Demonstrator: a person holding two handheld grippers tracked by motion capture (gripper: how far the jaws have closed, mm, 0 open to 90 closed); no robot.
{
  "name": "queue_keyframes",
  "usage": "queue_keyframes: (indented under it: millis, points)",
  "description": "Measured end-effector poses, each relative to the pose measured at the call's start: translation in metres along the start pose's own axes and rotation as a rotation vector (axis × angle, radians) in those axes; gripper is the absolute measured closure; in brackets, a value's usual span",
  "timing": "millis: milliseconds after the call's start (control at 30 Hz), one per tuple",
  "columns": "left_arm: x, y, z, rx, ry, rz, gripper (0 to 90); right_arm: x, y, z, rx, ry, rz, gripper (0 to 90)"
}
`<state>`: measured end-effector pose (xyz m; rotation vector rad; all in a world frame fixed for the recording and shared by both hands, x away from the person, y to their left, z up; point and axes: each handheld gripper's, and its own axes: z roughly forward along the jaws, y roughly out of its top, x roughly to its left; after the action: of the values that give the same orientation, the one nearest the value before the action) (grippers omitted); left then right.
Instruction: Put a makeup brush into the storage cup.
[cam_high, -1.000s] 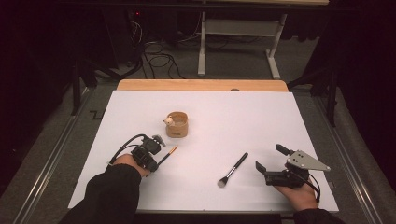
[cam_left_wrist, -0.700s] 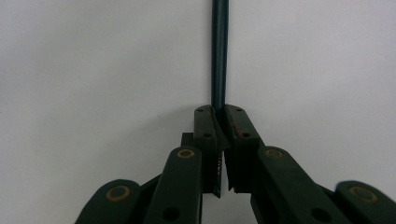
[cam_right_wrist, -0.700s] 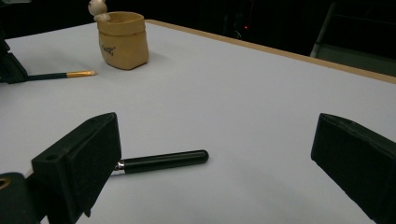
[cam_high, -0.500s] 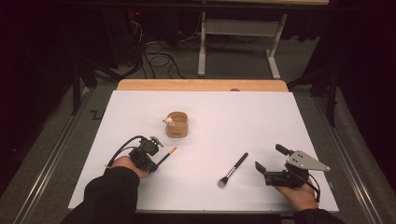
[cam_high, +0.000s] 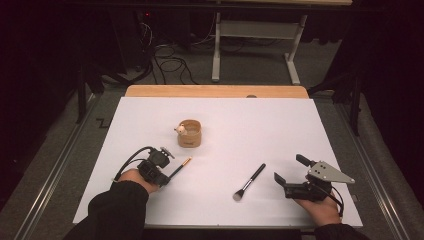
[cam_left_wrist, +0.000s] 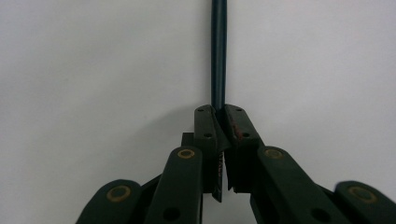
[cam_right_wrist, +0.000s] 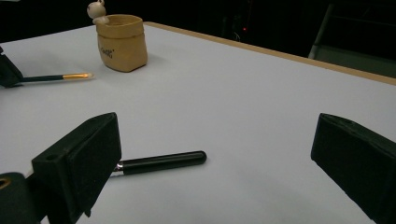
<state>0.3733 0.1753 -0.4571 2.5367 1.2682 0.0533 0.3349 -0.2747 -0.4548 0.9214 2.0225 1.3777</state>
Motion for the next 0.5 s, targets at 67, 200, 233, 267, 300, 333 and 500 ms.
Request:
queue_keyframes:
  millis: [67,200,233,267,300,333,500]
  points:
    - [-0.002,-0.001,-0.001,-0.019,-0.017,0.002,84.7,0.0,0.0,0.0,0.0,0.0,0.0,2.4]
    - [-0.005,-0.004,-0.003,-0.084,-0.041,-0.004,84.7,0.0,0.0,0.0,-0.003,0.0,-0.006,2.4]
    - [-0.006,-0.004,-0.004,-0.102,-0.044,-0.004,84.7,0.0,0.0,0.0,-0.005,0.001,-0.003,2.4]
    - [-0.006,-0.005,-0.006,-0.135,-0.044,-0.01,84.7,0.0,0.0,0.0,-0.004,0.001,-0.002,2.4]
    - [-0.006,-0.005,-0.006,-0.135,-0.044,-0.01,84.7,0.0,0.0,0.0,-0.004,0.001,-0.002,2.4]
    - [-0.007,-0.005,-0.007,-0.155,-0.042,-0.015,84.7,0.0,0.0,0.0,-0.004,-0.001,-0.004,2.4]
    - [-0.007,-0.007,-0.011,-0.217,-0.05,-0.032,84.6,0.001,0.0,0.0,-0.003,-0.002,0.003,2.4]
